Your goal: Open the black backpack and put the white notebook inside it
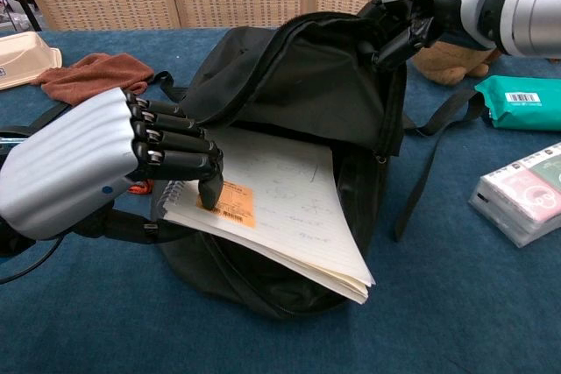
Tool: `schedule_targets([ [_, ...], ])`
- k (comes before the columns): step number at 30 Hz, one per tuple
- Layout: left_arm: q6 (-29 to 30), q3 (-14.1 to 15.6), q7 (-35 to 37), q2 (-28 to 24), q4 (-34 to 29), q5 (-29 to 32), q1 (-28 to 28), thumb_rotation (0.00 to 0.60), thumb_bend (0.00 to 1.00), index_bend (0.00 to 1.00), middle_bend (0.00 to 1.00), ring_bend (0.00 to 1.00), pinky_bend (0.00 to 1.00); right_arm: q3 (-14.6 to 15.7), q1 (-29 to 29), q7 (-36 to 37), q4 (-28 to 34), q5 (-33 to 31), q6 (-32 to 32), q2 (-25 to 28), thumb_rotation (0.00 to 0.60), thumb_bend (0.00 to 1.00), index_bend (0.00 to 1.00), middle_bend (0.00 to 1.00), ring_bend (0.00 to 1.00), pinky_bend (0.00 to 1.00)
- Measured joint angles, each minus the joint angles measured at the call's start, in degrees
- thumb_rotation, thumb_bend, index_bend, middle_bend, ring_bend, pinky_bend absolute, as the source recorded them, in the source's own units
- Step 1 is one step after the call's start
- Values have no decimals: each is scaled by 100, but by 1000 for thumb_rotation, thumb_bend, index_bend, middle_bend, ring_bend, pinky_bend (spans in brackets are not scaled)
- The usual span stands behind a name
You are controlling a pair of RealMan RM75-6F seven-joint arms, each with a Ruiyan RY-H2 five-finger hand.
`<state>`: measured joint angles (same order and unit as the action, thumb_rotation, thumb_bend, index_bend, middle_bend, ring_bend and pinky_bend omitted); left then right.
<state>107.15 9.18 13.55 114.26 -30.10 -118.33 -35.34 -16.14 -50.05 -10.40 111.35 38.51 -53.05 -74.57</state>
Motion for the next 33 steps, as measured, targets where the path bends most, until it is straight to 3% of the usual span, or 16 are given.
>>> schedule_targets([
  [18,-1002,61,-245,309,367,362,-371,600,457,829,653,579,618,50,38,135,250,194,9,214,600,730,637,563,464,564],
  [33,-1443,-21,-382,437,592,717,-548,600,457,829,653,577,618,118,111,329,313,435,73,296,600,733,637,563,464,564],
])
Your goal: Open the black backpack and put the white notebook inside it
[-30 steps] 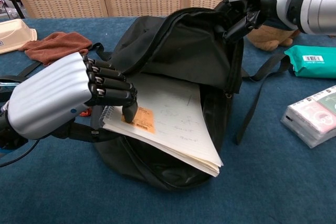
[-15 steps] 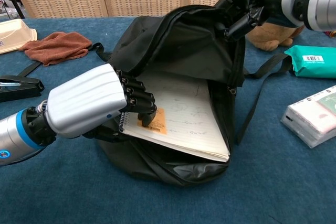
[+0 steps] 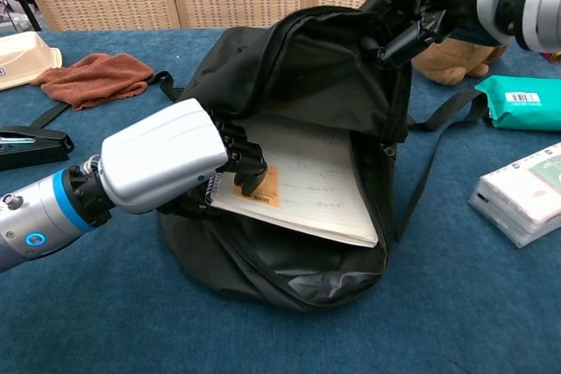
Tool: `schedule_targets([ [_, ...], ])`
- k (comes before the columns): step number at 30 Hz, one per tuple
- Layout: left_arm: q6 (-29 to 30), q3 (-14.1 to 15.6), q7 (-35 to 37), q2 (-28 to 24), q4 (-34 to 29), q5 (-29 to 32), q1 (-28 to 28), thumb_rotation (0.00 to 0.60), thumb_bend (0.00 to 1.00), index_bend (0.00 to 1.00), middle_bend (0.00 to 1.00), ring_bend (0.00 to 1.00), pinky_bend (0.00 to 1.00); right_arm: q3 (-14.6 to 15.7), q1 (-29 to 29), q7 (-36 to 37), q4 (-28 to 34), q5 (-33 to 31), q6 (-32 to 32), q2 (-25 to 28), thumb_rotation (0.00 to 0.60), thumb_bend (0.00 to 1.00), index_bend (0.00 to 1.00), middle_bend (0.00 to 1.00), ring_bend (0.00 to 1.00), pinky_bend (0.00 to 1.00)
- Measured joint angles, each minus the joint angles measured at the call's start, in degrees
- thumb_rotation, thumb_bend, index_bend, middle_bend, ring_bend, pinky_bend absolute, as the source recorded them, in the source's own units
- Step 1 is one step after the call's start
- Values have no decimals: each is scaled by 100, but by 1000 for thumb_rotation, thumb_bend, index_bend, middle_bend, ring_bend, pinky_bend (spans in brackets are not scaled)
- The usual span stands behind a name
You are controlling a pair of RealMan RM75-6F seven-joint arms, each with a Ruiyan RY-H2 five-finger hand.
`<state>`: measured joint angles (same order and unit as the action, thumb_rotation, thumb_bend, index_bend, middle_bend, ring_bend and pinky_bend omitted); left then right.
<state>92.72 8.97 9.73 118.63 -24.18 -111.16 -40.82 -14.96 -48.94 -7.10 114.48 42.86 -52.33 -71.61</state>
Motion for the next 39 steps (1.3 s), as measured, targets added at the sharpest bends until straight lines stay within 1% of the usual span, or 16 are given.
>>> schedule_targets([
  [5,-291,-98,-41,40,15,198,-36,600,457,829,652,576,618,97,51,32,7,194,9,-36,600,732,637,563,464,564],
  [9,-412,-283,-138,147,14,454,-51,600,457,829,653,576,618,180,98,57,14,361,19,-64,600,733,637,563,464,564],
  [14,-653,-376,-295,213,38,613,-93,600,457,829,653,570,618,252,133,95,1,466,54,-97,600,733,637,563,464,563],
  [17,-818,-417,-446,226,22,714,-108,600,446,823,651,548,618,265,139,115,-22,487,71,-111,600,733,637,563,464,563],
  [20,-951,-430,-513,225,-55,786,-97,600,433,798,612,503,618,266,140,133,-40,500,81,-120,600,733,637,563,464,563],
  [22,-992,-435,-584,224,-102,822,-79,600,424,745,545,457,618,257,142,154,-43,503,83,-119,600,732,638,563,464,564],
  [23,-1013,-438,-628,225,-122,840,-68,600,414,682,483,417,618,250,144,167,-46,506,80,-118,600,732,638,563,464,564],
  [25,-1070,-445,-711,214,-198,884,-42,600,386,525,338,331,618,243,150,180,-54,513,77,-104,600,733,638,563,464,564],
  [27,-1122,-455,-721,174,-301,930,-22,600,320,307,140,221,617,242,155,182,-63,518,74,-90,600,733,638,563,464,564],
  [28,-1154,-460,-706,148,-356,953,-12,600,288,248,89,194,617,242,158,185,-70,521,70,-86,600,732,638,563,464,564],
  [29,-1193,-462,-683,116,-421,977,-2,600,232,173,35,164,617,239,163,192,-80,525,66,-83,600,732,638,563,464,564],
  [30,-1247,-461,-646,60,-532,1004,13,600,176,115,10,144,616,235,168,207,-96,529,63,-80,600,732,638,563,464,564],
  [33,-1301,-445,-568,-151,-913,1036,51,600,58,10,0,90,587,221,179,247,-156,532,65,-77,600,733,638,563,464,564],
  [35,-1253,-430,-514,-312,-1190,1036,87,600,19,0,0,64,568,211,185,277,-192,531,72,-74,600,732,638,563,464,564],
  [39,-1099,-373,-363,-756,-1922,1025,194,600,0,0,0,2,508,205,196,316,-229,545,103,-58,600,733,638,564,464,561],
])
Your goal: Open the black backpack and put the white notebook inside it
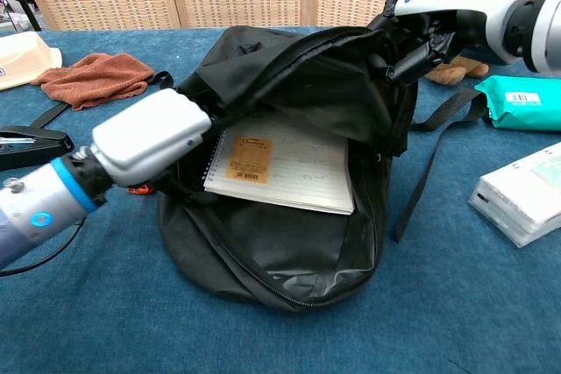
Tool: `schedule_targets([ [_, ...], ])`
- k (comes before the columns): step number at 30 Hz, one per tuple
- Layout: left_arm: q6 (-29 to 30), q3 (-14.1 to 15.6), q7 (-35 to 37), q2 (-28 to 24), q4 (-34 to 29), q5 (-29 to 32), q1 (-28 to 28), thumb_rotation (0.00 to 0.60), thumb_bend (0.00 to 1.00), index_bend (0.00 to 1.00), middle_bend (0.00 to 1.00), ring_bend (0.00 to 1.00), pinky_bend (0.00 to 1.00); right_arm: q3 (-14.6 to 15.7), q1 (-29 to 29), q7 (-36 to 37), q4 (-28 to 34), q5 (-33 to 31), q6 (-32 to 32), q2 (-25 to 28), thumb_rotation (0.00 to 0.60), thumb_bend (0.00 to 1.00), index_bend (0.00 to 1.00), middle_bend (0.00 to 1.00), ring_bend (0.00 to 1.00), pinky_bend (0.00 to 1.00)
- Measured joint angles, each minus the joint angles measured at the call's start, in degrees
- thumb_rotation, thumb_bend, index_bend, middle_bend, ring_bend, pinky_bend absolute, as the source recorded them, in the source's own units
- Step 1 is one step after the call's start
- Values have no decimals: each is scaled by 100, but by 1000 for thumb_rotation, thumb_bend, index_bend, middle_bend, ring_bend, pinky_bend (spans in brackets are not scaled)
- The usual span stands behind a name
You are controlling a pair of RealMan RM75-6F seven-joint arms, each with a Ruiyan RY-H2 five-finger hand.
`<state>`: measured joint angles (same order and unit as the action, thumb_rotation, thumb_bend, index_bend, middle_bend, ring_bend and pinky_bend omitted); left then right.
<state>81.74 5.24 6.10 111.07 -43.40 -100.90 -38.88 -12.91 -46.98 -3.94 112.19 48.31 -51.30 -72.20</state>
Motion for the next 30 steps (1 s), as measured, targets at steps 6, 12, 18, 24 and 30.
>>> schedule_targets([
  [6,-7,130,73,-816,-1218,19,133,600,0,0,0,0,485,-37,27,95,-28,23,15,26,600,732,638,564,464,561],
  [12,127,294,450,-1631,-2038,-33,300,600,0,0,0,0,476,-54,91,231,-139,-7,52,112,600,733,638,564,464,561],
  [18,926,432,1701,-2030,-1820,-244,602,600,0,0,0,0,476,11,149,295,-196,82,126,130,600,732,638,564,464,561],
  [24,1543,391,2466,-2547,-1354,-197,1010,600,0,0,0,0,476,178,187,236,-218,260,171,26,600,720,607,541,448,517],
  [30,1644,170,2711,-2828,-1102,130,1231,600,0,0,0,0,476,424,186,318,-225,712,691,40,600,0,5,1,2,19],
])
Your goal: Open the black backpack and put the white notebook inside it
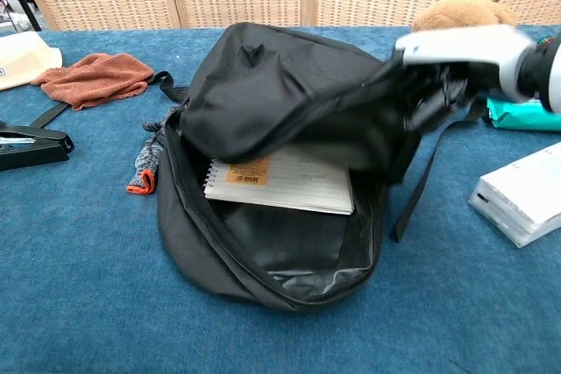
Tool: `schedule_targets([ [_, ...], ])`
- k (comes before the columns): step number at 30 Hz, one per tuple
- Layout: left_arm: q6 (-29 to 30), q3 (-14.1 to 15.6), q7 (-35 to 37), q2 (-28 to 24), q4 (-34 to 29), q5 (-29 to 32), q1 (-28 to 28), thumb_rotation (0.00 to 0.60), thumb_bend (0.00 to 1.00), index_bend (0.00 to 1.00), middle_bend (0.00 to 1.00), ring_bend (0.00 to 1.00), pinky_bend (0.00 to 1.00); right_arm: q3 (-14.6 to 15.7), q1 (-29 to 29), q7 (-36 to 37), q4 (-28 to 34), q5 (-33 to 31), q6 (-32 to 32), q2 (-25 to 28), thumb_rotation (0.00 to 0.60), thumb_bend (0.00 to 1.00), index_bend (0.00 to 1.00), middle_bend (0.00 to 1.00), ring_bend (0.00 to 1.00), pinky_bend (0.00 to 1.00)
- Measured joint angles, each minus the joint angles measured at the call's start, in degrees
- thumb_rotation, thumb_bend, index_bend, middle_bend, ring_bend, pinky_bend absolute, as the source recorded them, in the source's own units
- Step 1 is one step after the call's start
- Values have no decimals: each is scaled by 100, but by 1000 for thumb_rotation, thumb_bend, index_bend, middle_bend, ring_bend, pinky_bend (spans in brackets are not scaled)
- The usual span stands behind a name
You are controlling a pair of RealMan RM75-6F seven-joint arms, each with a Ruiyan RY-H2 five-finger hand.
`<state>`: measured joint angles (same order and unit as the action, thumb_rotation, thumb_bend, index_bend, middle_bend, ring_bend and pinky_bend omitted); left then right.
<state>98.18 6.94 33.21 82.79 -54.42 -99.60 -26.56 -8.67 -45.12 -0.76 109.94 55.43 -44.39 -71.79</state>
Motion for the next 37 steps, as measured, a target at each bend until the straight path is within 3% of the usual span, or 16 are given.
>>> schedule_targets([
  [3,5,-141,137,-81,76,196,96,600,0,0,0,21,476,98,-1,126,-48,314,334,-11,600,0,0,0,0,0],
  [7,-32,-295,255,-248,42,409,217,600,0,0,0,69,470,174,78,302,-107,805,318,-79,600,0,0,0,0,0],
  [11,-111,-373,263,-472,-202,591,331,600,0,0,0,6,306,251,235,423,-103,1261,131,-19,600,0,0,0,0,0],
  [17,-320,-442,-50,-1029,-1113,892,548,600,0,0,0,0,209,462,698,378,-388,2124,-756,122,600,0,0,0,0,0],
  [27,-799,-448,-1192,-1981,-2951,1526,1005,600,0,0,0,0,24,736,1643,516,-1910,2939,-2385,227,600,0,0,0,0,0],
  [37,-1056,-380,-2068,-2615,-4271,2214,1631,600,0,0,0,0,0,777,2424,460,-2539,3388,-3847,282,600,0,0,0,0,0],
])
